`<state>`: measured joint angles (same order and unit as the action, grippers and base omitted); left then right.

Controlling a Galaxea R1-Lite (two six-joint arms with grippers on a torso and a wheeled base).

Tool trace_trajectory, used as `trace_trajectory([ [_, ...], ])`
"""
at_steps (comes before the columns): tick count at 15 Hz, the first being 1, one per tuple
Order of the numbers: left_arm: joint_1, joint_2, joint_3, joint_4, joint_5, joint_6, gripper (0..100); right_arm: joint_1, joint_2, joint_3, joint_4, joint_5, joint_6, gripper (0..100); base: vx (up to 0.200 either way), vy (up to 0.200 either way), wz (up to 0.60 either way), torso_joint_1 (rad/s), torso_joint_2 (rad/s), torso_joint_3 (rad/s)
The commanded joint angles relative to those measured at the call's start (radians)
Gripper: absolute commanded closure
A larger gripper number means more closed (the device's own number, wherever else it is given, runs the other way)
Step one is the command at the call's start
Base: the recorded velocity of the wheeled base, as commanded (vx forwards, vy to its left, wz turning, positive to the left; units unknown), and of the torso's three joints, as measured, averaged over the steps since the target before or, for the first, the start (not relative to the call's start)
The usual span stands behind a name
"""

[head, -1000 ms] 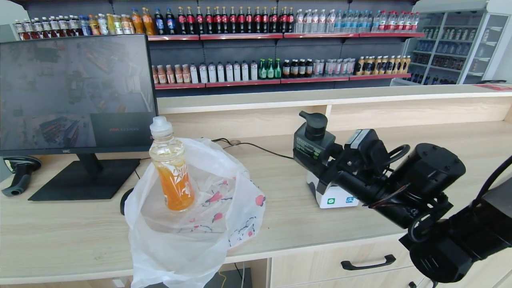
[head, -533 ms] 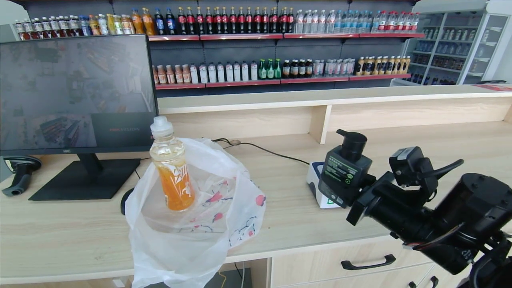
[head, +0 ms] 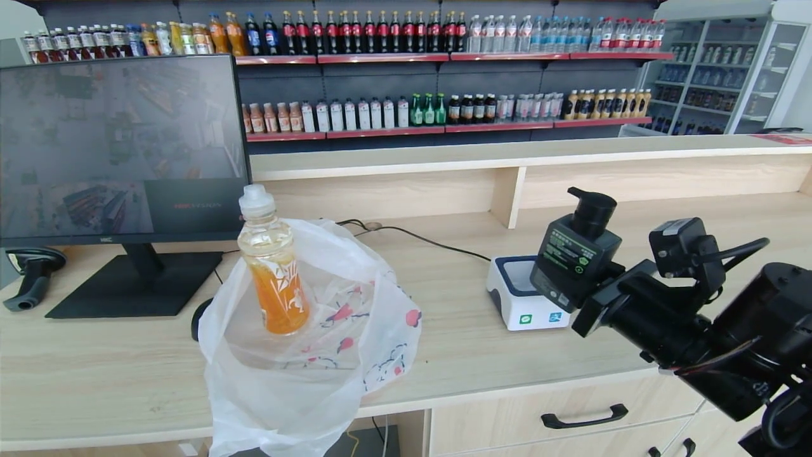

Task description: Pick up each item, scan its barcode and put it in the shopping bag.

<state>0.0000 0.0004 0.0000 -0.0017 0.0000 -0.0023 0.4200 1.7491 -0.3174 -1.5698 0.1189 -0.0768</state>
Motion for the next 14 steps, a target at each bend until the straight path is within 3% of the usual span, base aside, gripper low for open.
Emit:
trace_trajectory([
  [1, 0.0, 0.0, 0.0, 0.0, 0.0, -0.001, 0, -0.001, 0.003, 0.014, -0.001, 0.001, 0.0, 100, 0.0, 0.0, 0.6, 0.002, 0.01, -0.002],
  [5, 0.0, 0.0, 0.0, 0.0, 0.0, 0.001, 0, 0.006, 0.003, 0.02, -0.001, 0.002, -0.004, 100, 0.0, 0.0, 0.6, -0.001, 0.0, 0.004],
  [14, 0.0, 0.0, 0.0, 0.0, 0.0, 0.001, 0, 0.026, 0.043, 0.024, -0.001, 0.002, -0.008, 100, 0.0, 0.0, 0.0, 0.0, 0.0, 0.0],
])
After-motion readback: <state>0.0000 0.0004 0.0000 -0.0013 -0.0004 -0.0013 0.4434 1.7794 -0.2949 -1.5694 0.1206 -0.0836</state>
